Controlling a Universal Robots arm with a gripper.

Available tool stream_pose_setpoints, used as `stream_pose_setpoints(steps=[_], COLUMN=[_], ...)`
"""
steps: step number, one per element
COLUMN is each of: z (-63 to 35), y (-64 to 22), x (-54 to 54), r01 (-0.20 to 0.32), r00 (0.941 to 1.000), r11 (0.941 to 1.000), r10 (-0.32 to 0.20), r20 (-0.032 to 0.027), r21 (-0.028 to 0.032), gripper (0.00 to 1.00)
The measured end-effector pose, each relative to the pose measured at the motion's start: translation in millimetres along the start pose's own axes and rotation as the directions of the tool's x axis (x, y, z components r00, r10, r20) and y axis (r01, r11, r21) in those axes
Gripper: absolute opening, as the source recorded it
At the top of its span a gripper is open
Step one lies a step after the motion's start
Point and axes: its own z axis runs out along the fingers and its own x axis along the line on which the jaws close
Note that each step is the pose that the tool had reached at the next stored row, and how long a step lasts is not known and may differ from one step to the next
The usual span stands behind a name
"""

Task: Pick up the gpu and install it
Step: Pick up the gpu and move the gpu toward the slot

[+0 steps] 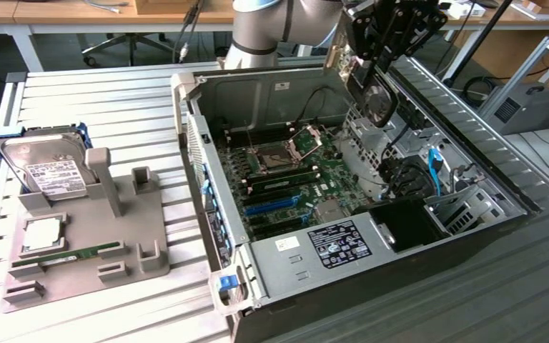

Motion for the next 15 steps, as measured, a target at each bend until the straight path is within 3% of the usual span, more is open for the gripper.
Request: stream_pose_setpoints(steps=[8, 15], z=[0.5, 0.7], y=[0.6, 0.9], x=[-24.2, -34.5], r01=[0.000, 0.000], r00=[1.0000, 1.0000], r11=[1.0000, 1.0000], r10=[0.000, 0.000], r20=[0.0000, -0.0001], r21=[0.0001, 0.0001], gripper=[0.27, 0.27])
